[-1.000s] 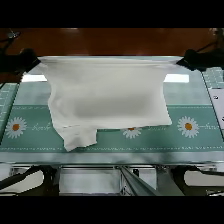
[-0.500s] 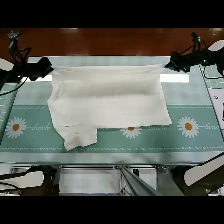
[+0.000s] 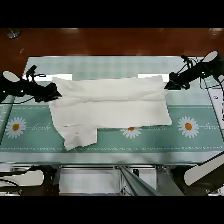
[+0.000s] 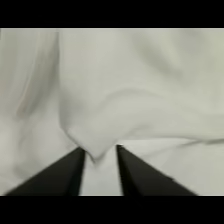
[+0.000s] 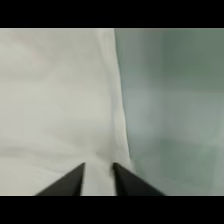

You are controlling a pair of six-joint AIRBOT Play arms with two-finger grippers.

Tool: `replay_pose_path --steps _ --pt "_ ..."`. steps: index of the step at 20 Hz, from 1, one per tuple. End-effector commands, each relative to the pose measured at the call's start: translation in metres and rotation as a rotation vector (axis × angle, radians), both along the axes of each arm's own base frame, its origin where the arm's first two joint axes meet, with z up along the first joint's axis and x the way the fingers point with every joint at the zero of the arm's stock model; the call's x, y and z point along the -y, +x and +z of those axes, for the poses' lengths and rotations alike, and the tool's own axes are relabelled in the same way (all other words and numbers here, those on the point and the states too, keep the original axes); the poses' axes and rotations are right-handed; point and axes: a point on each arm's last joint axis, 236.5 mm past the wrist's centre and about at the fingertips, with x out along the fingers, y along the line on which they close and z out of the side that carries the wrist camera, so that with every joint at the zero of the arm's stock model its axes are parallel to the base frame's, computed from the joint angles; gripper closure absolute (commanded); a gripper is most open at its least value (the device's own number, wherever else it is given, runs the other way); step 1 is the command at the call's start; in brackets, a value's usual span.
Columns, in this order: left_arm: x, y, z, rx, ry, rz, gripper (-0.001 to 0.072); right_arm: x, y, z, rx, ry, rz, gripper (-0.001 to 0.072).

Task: Fold the shirts.

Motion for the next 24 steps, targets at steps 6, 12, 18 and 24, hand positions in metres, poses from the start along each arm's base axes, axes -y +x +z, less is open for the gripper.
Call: replay_pose_path --steps 6,12,18,24 --pt "-0.036 -0.065 0.031 -0.123 -0.048 0.004 0.0009 0.067 -0.055 0.05 -0.027 -0.128 -0.063 0.0095" --pt "-0.029 -0.18 -0.009 -0.186 -0.212 0.231 0.0009 0.051 -0.124 0.033 0.104 0.016 -0.315 0.0095" --pt "0.015 -0.202 -0.025 -0.203 -0.372 0.308 0.0009 0.01 -0.156 0.018 0.096 0.129 -0.307 0.0096" --pt "0.066 -0.205 -0.032 -0.179 -0.413 0.178 0.001 0.014 -0.151 0.019 0.109 0.138 -0.337 0.0096"
